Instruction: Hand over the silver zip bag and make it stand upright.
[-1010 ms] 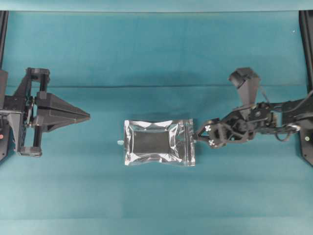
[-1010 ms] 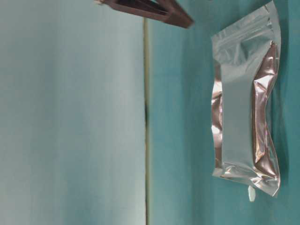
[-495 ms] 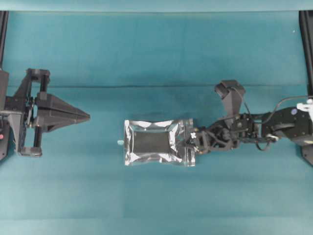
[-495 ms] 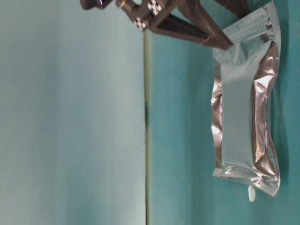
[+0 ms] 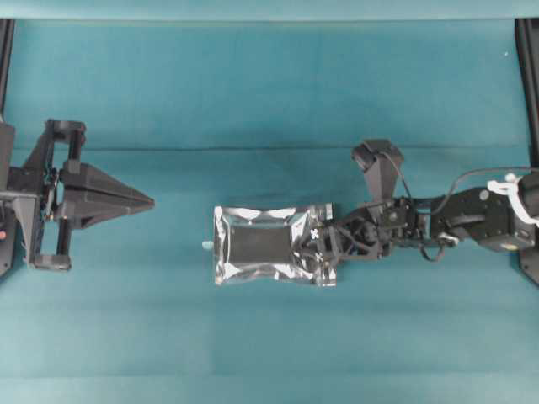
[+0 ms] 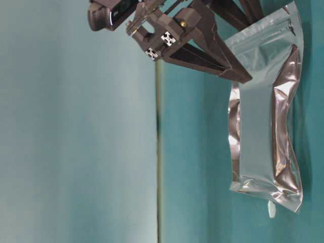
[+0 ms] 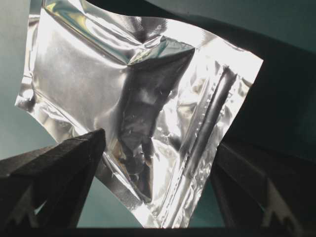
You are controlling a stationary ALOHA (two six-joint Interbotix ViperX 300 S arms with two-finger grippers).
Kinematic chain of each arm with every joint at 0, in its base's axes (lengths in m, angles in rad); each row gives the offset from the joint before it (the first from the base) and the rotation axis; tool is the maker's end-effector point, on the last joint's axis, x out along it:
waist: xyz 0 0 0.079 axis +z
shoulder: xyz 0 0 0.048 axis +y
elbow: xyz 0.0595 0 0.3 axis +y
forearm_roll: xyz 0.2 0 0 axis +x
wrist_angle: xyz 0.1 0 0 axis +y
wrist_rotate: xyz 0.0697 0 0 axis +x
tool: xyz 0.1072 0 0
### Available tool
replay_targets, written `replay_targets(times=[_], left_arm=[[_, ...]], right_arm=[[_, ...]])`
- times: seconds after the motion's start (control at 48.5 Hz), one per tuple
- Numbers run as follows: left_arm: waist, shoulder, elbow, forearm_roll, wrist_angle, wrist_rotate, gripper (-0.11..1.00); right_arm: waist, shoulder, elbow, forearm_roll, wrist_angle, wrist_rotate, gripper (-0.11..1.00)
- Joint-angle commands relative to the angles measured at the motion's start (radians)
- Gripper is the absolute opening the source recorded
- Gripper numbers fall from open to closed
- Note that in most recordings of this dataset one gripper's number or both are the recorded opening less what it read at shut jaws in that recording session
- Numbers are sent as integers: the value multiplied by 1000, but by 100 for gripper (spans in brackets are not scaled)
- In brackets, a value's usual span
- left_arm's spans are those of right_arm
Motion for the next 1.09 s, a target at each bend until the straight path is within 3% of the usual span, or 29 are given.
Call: replay_targets(times=[0.0, 0.515, 0.742, 0.845, 1.01, 1.072], left_arm=[[-3, -2, -9, 0, -5, 3, 7], [-3, -3, -9, 2, -5, 5, 7], [-3, -3, -17, 2, -5, 15, 12], [2, 0, -14, 2, -5, 6, 30], [0, 2, -14, 2, -5, 3, 78], [0, 2, -14, 2, -3, 5, 90]], right_arm=[[5, 3, -21, 0, -9, 11, 99], [6, 3, -21, 0, -6, 11, 97], [6, 5, -21, 2, -2, 11, 81], [5, 3, -21, 2, 3, 12, 71], [3, 3, -21, 0, 12, 11, 65], [3, 5, -21, 2, 23, 11, 63]])
